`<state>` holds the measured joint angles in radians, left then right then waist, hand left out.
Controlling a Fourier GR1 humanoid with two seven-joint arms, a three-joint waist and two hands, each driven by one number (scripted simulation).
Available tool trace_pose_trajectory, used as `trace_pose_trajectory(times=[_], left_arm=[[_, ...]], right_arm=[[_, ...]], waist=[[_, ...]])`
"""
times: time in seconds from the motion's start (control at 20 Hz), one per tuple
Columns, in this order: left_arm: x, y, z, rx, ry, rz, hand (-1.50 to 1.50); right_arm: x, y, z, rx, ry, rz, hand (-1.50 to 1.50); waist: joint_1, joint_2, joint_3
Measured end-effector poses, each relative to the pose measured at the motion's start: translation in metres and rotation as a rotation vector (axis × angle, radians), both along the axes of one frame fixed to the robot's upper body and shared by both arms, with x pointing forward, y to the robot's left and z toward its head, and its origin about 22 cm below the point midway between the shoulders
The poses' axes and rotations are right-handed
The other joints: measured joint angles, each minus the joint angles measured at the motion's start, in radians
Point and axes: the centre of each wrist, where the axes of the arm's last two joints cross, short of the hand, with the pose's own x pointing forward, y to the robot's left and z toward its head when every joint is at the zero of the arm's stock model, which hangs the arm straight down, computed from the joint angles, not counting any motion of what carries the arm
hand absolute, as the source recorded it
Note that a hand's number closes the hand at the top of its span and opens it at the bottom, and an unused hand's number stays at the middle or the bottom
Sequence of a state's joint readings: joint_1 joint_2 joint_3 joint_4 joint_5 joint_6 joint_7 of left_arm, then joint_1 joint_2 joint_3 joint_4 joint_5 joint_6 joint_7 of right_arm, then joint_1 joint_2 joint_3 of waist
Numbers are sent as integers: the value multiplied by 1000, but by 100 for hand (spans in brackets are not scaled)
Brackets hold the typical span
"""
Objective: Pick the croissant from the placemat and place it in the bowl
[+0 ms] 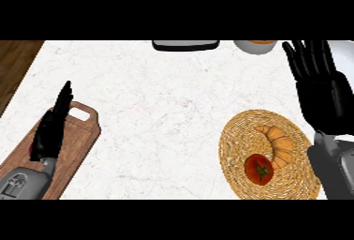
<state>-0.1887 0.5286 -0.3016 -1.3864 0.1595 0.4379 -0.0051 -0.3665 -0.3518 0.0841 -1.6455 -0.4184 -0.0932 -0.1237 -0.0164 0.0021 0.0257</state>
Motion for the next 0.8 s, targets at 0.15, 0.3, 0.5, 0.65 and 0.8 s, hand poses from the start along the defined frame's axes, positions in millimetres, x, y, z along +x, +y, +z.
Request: trace_pose_trajectory(times=[0.15, 0.3, 0.5, 0.65, 0.8], left_arm=[[-1, -15, 1, -35, -3, -83, 0], [-4, -39, 5, -115, -4, -222, 0], [-7, -62, 8, -206, 15, -357, 0], [-11, -74, 11, -250, 36, -437, 0], [-11, -79, 12, -271, 45, -469, 0]], right_arm=[[-11, -14, -17, -24, 53, -77, 150], [-26, -42, -39, -90, 140, -206, 150], [-43, -76, -77, -340, 285, -414, -150], [-53, -83, -113, -358, 326, -464, -150], [-56, -87, -125, -495, 331, -477, -150]], waist=[[-2, -3, -14], [-20, -5, -21], [-24, 2, -28], [-2, 1, -26], [9, 0, -26]])
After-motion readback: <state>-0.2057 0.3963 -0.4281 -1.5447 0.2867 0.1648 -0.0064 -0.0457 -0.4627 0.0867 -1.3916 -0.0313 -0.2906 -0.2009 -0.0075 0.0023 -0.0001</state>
